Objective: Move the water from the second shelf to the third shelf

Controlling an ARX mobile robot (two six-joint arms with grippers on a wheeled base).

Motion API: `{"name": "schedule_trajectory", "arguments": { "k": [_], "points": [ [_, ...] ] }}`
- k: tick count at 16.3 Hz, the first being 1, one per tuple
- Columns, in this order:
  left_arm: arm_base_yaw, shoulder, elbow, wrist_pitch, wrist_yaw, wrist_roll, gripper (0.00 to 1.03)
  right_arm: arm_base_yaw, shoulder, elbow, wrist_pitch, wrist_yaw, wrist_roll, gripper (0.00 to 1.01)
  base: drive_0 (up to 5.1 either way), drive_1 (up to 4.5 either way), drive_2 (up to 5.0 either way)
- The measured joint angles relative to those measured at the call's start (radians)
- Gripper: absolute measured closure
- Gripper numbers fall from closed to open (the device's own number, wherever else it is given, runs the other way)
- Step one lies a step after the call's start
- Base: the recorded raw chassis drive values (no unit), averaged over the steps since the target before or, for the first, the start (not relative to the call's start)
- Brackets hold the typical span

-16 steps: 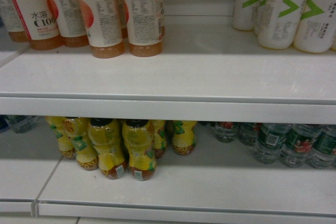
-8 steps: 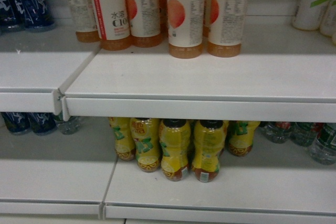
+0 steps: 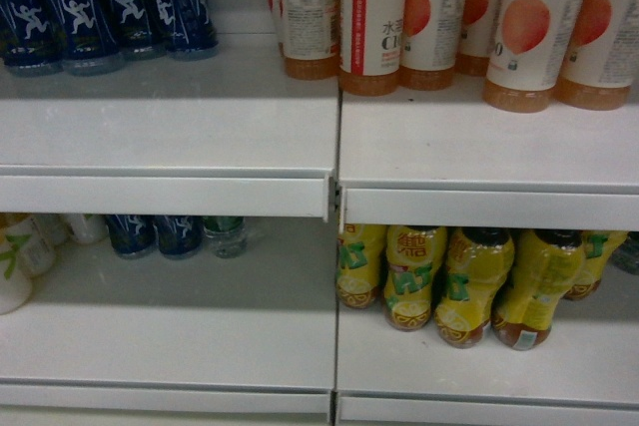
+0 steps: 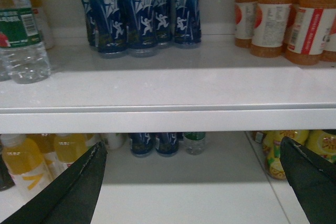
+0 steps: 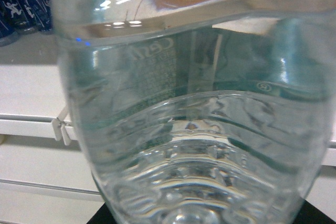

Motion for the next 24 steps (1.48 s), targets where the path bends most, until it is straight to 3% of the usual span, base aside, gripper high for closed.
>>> {"name": "schedule_trajectory", "arguments": {
  "k": [24],
  "points": [
    [0.000,0.000,0.000,0.000,0.000,0.000,0.05,0.000,-0.002,0.000,-0.001,0.001,0.000,0.62,-5.0,2.42,2.4]
  ]
}}
